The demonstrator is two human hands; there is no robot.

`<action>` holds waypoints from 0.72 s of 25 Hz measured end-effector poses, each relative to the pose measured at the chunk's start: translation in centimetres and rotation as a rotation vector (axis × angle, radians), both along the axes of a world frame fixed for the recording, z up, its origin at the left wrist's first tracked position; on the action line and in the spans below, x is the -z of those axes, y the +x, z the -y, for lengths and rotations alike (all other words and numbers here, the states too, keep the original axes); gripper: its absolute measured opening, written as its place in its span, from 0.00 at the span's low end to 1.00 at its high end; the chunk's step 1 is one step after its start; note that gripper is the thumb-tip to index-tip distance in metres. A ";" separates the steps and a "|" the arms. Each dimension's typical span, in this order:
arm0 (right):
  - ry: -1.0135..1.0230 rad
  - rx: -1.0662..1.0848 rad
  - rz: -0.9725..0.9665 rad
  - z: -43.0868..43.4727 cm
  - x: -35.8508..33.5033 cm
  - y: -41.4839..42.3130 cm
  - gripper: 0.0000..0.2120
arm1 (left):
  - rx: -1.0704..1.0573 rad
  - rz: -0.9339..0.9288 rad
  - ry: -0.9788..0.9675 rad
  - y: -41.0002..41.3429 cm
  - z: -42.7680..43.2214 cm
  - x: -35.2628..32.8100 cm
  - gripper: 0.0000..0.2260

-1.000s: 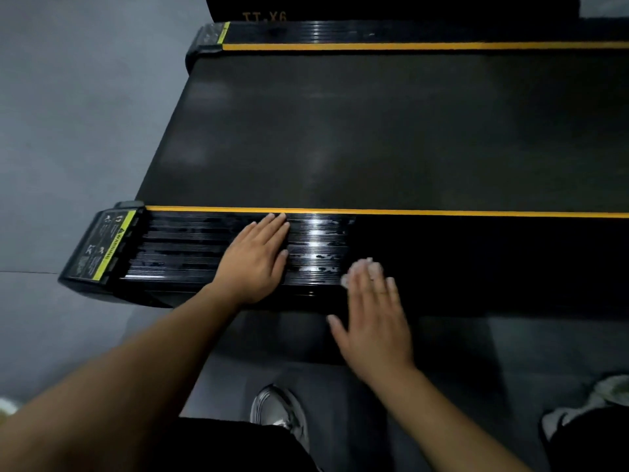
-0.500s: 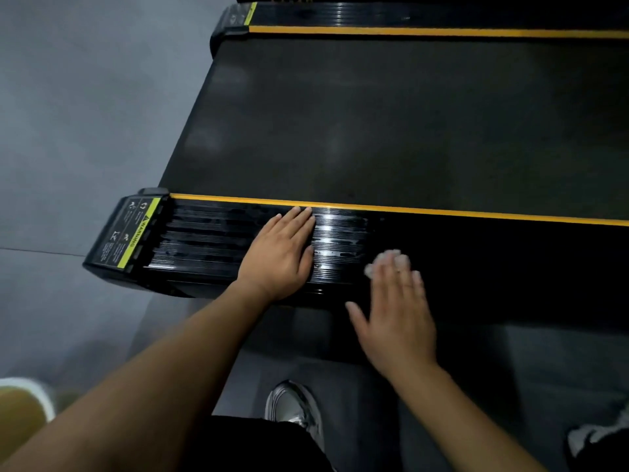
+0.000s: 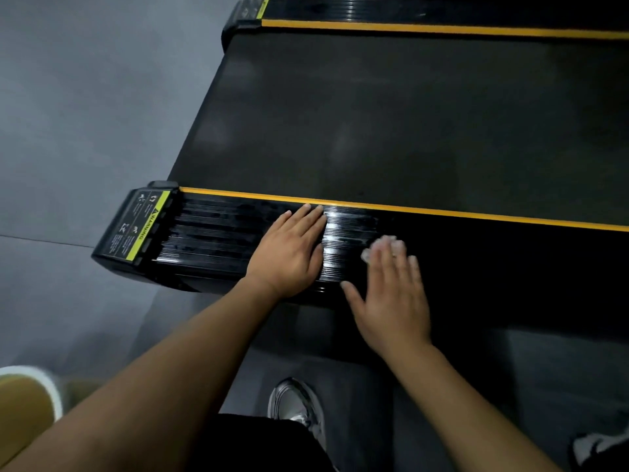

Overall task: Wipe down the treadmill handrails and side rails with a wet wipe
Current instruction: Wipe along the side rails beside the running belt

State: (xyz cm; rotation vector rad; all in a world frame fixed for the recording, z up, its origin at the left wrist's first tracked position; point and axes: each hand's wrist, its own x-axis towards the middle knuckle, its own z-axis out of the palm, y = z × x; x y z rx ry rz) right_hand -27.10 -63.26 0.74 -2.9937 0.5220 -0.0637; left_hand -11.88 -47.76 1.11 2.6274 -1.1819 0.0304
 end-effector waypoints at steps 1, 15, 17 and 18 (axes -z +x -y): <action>0.017 -0.073 -0.004 -1.5 0.2 1.6 0.41 | -0.002 -0.009 -0.007 0.0 0.0 0.0 0.28; 0.050 -0.215 -0.168 -0.2 -1.2 5.5 0.44 | -0.011 -0.039 -0.003 0.1 0.0 -0.2 0.28; 0.034 -0.207 -0.161 1.4 -1.3 4.7 0.45 | -0.013 -0.031 -0.010 0.1 0.0 -0.3 0.28; 0.034 -0.146 -0.131 2.8 -1.3 3.5 0.45 | -0.014 -0.028 -0.011 0.0 0.0 -0.3 0.28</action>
